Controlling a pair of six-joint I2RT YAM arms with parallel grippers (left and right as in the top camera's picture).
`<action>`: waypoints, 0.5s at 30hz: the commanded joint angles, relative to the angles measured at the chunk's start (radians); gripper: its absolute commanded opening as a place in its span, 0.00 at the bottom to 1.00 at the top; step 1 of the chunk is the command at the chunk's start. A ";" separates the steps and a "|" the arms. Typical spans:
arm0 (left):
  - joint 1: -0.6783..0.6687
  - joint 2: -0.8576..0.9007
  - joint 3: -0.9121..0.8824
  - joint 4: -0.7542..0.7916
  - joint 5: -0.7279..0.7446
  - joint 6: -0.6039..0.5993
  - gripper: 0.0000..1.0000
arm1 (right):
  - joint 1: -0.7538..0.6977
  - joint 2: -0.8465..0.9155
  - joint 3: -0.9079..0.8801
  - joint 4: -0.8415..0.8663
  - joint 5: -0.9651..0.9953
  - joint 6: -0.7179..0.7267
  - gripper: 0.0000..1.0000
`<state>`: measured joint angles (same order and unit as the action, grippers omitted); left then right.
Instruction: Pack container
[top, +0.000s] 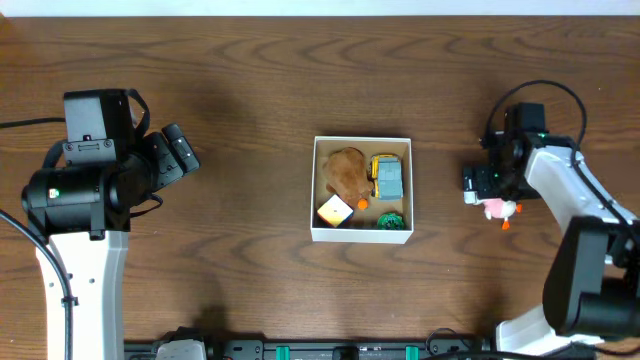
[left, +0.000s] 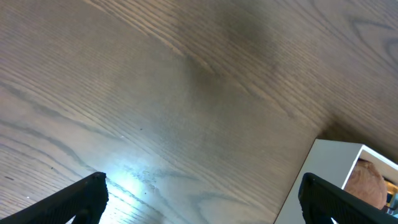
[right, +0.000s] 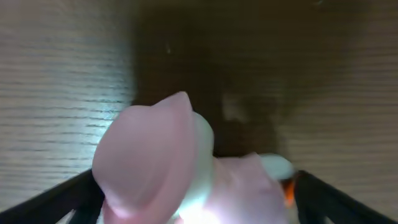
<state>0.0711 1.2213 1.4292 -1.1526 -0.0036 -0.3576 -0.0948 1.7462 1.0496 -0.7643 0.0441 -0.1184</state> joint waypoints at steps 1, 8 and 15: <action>0.005 0.000 0.002 -0.002 -0.004 -0.011 0.98 | -0.004 0.046 -0.002 0.003 0.008 0.026 0.85; 0.005 0.000 0.002 -0.002 -0.005 -0.011 0.98 | -0.003 0.058 -0.002 0.010 0.007 0.065 0.33; 0.005 0.000 0.002 -0.002 -0.005 -0.011 0.98 | 0.000 0.043 0.054 -0.051 0.007 0.126 0.11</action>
<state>0.0711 1.2213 1.4292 -1.1526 -0.0036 -0.3630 -0.0948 1.7802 1.0813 -0.7876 0.0444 -0.0372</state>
